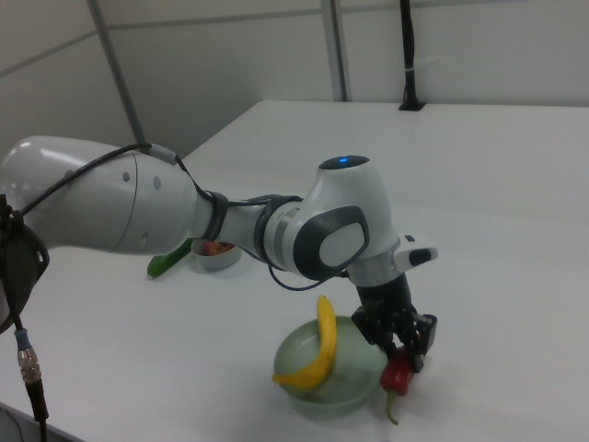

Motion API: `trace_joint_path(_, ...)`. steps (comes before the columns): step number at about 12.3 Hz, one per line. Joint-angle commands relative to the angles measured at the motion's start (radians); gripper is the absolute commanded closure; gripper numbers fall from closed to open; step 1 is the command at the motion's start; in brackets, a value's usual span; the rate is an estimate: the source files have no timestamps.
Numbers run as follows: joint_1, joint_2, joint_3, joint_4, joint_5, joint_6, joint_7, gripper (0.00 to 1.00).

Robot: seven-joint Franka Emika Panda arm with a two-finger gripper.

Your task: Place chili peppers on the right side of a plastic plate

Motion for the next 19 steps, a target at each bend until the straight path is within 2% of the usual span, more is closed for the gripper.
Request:
trace_joint_path(1, 0.008, -0.005, -0.003, 0.005, 0.016, 0.006, -0.005, 0.0)
trace_joint_path(5, 0.016, -0.016, 0.005, 0.02, 0.021, -0.014, 0.019, 0.0)
trace_joint_path(7, 0.077, -0.037, 0.008, 0.04, 0.021, -0.039, 0.172, 0.0)
trace_joint_path(9, 0.085, -0.083, 0.051, 0.051, 0.024, -0.077, 0.246, 0.0)
trace_joint_path(12, 0.097, -0.163, 0.12, 0.074, 0.146, -0.21, 0.262, 0.0)
trace_joint_path(15, 0.121, -0.237, 0.196, 0.083, 0.165, -0.328, 0.317, 0.0)
trace_joint_path(19, 0.247, -0.307, 0.197, 0.083, 0.222, -0.424, 0.349, 0.0)
